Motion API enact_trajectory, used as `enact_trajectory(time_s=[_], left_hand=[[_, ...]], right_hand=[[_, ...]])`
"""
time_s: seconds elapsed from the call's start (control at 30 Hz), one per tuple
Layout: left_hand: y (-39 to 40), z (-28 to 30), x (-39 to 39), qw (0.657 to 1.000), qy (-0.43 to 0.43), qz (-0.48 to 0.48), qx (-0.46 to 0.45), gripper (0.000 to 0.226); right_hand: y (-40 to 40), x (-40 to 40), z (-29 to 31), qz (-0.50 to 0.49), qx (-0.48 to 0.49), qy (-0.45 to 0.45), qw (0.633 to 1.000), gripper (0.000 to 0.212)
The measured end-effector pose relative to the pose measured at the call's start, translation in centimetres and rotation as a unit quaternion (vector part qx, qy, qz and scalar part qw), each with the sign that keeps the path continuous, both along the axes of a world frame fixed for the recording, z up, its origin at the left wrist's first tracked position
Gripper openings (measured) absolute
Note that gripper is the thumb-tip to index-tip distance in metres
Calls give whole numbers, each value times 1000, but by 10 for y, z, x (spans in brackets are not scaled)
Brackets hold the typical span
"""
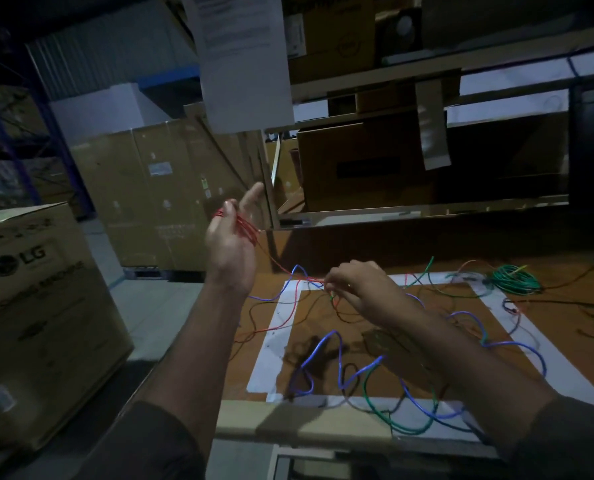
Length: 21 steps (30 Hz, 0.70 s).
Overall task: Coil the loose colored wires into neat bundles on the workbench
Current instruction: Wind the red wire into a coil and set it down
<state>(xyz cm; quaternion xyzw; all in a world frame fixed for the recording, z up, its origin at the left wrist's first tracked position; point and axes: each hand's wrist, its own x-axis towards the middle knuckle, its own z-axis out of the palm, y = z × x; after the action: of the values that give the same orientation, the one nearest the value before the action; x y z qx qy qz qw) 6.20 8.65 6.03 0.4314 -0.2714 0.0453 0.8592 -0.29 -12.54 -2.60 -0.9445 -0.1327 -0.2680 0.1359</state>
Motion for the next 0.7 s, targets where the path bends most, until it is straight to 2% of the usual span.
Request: enact_trajectory(time_s=[0.1,0.2,0.27,0.33,0.43,0.53,0.63,0.7], left_hand=[[-8,-18,3,984,-18,71,161,33],[-18,-29,-1,954,-47,69,288,38],[-25,-34,-12,948,-38,35,313,34],[-29,-35,-20,944,-23,38,326,26],[-27,-35,-25,938,-26,-22,345,33],[-23,-33,-32,947,-8,-98,307,37],[-17,-25,-34,948,28,-244,203,33],[-12,-19,-30,942,51,-308,125,33]], right_hand=[[6,-8,12,14,-42,-38,998,22],[17,-14,26,48,68,-58,995,22],[22,-14,34,82,168,-72,980,16],[21,-9,39,76,245,-91,962,12],[17,0,44,53,311,-94,944,14],[17,6,45,48,326,-90,940,19],[18,11,43,41,341,-79,936,23],[20,13,39,45,364,-48,929,21]])
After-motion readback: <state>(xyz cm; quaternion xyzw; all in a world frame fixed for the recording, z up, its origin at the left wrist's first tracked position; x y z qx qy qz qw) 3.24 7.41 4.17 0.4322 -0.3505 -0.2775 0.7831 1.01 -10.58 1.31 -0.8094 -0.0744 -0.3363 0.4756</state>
